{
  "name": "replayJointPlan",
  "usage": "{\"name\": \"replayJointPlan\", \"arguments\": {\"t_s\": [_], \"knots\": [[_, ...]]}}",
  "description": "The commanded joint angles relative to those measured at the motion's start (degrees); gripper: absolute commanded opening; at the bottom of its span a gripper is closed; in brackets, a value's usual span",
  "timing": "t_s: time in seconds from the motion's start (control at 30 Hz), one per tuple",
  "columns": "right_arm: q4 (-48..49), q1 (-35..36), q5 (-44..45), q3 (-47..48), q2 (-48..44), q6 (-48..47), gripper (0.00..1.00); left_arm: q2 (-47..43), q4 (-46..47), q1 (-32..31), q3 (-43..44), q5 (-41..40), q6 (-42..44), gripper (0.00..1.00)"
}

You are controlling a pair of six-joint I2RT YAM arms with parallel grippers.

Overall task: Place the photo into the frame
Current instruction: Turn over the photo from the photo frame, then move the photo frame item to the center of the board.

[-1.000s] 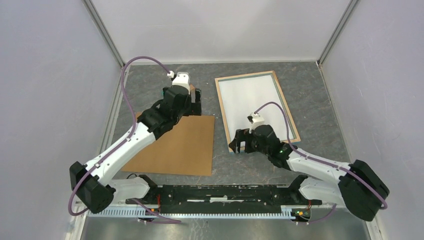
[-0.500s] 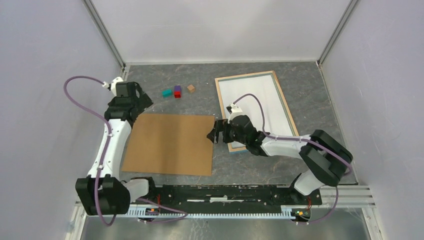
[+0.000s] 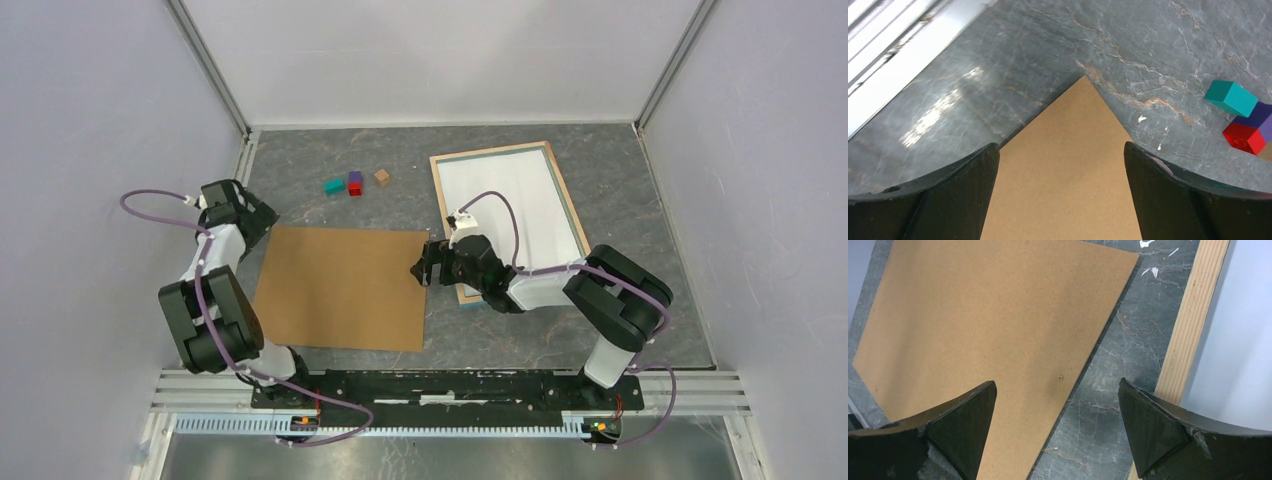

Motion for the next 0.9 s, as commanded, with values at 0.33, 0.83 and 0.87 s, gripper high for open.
{"name": "replayJointPlan", "arguments": {"t_s": [0.33,0.83,0.87], "knots": [[-5.76,0.16,-1.47,6.9,3.84,1.67,0.98,13.32,5.53,4.7,4.95,15.54,2.38,1.0],[-6.15,0.84,-6.91,11.78,9.35,14.61,0.98,19.1,3.16,4.68,5.41,21.95,-5.45,1.0],[-6.06,0.91,-7.77,12.43,9.83,15.07,0.98,19.4,3.24,4.65,5.14,22.68,-6.02,1.0]]}}
